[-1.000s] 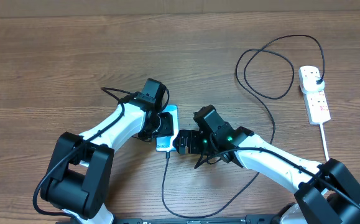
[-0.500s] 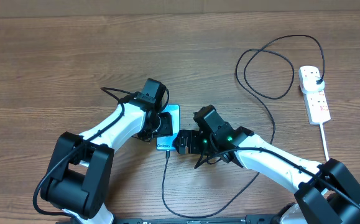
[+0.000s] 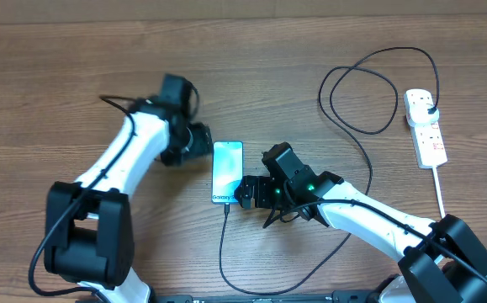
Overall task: Plug charger to phone and switch on socket
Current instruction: 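Lift the left gripper up and away from the phone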
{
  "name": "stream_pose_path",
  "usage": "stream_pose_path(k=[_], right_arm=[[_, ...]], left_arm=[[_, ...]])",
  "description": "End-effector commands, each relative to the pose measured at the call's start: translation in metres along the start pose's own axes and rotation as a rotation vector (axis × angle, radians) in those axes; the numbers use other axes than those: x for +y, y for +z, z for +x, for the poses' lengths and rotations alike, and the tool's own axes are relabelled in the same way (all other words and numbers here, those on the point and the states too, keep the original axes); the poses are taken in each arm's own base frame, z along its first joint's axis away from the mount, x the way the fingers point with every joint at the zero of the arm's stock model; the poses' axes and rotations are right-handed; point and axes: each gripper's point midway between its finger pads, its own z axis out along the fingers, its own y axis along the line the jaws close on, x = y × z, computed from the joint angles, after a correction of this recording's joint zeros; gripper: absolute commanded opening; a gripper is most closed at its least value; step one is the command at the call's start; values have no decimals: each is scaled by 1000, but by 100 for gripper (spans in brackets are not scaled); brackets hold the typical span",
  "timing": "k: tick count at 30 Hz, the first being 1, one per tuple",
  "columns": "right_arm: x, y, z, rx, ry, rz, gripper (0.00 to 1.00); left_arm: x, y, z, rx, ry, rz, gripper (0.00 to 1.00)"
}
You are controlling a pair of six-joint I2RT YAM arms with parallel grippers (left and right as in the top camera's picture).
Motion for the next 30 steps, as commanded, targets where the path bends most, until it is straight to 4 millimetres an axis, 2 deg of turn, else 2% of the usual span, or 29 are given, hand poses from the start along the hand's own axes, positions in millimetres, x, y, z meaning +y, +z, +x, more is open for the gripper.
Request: stream_pose_path(k=[1,3,9,30], right_arm=[[4,-6,-7,-34,-13,-1,100],[3,-6,-8,-41,-12,9,100],[2,-6,-8,-42,-12,10,100],[4,-6,-9,-46,-13,5,100]], left_arm=[[13,-10,-21,-37,-24,-8,86],[24,-12,-27,-48,-55,-15,100],[62,-17,-37,-82,-118,-123,100],[63,-18,-40,-97,-120,-126,100]])
